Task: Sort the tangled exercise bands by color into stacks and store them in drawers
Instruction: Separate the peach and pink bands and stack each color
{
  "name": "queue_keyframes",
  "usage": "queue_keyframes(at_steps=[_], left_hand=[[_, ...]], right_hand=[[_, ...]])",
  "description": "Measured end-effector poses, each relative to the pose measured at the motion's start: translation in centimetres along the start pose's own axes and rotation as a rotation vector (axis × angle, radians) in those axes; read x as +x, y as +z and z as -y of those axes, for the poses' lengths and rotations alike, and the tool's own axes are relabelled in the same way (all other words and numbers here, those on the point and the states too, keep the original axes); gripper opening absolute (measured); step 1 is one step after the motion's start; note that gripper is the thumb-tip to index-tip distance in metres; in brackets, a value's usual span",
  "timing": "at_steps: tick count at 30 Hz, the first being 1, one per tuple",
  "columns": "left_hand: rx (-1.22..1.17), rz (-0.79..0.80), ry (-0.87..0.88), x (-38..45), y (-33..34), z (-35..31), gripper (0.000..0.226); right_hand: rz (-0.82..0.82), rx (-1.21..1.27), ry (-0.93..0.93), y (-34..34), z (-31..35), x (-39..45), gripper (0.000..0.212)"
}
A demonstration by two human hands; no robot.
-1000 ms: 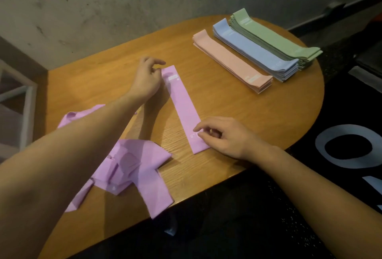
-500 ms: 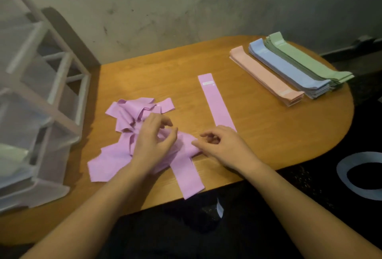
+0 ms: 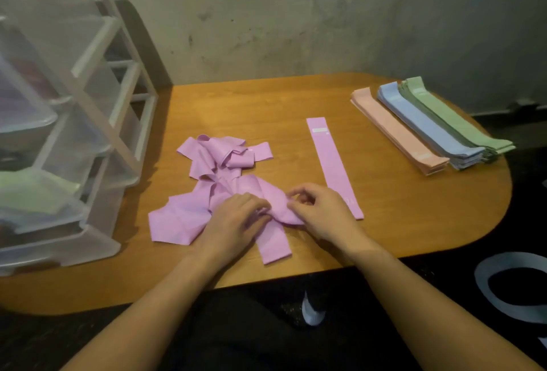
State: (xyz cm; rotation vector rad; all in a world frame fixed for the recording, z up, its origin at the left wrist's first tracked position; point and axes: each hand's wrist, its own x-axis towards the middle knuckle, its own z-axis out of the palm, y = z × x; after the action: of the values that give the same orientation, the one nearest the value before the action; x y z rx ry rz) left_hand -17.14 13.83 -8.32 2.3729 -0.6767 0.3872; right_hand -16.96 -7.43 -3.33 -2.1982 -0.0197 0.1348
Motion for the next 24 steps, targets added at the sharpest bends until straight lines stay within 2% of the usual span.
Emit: queue_keyframes(at_steps=[3,5,8,13,16,20,24], left_hand=[[-0.114,-0.092,-0.184,-0.2,-0.3,-0.2,0.032],[-0.166,-0.142,-0.233,-0.2,-0.4,-0.2,0.036],[-0.182,-0.189,-0.191,0.0,-0.6,-0.4,0.038],[-0.160,-0.201,-0.020,-0.1,-0.9,-0.7,0.052],[-0.215,-0.164,0.012,-0.4,-1.1,-0.4,0.044],[-0.290,-0.157,-0.004,-0.6,-1.4,-0.3,0.032],[-0.415,-0.218,-0.068,-0.5,-1.9,-0.8,0.030]], right_hand=[[-0.139,0.240,-0.036,0.0,0.2,-0.2,0.022],[-0.192,0.471,-0.018,-0.2,0.9,-0.3,0.024],[-0.156,0.841,0.087,-0.8,2.4,-0.4,0.026],[-0.155,1.134,0.286,-1.3,3.8,0.1,0.027],[-0.170,1.355,0.390,-1.8,4.7,0.1,0.029],[-0.184,1.491,0.509,-2.1,5.0,0.6,0.034],[-0.166,1.275,0.554,-1.8,5.4,0.8,0.030]])
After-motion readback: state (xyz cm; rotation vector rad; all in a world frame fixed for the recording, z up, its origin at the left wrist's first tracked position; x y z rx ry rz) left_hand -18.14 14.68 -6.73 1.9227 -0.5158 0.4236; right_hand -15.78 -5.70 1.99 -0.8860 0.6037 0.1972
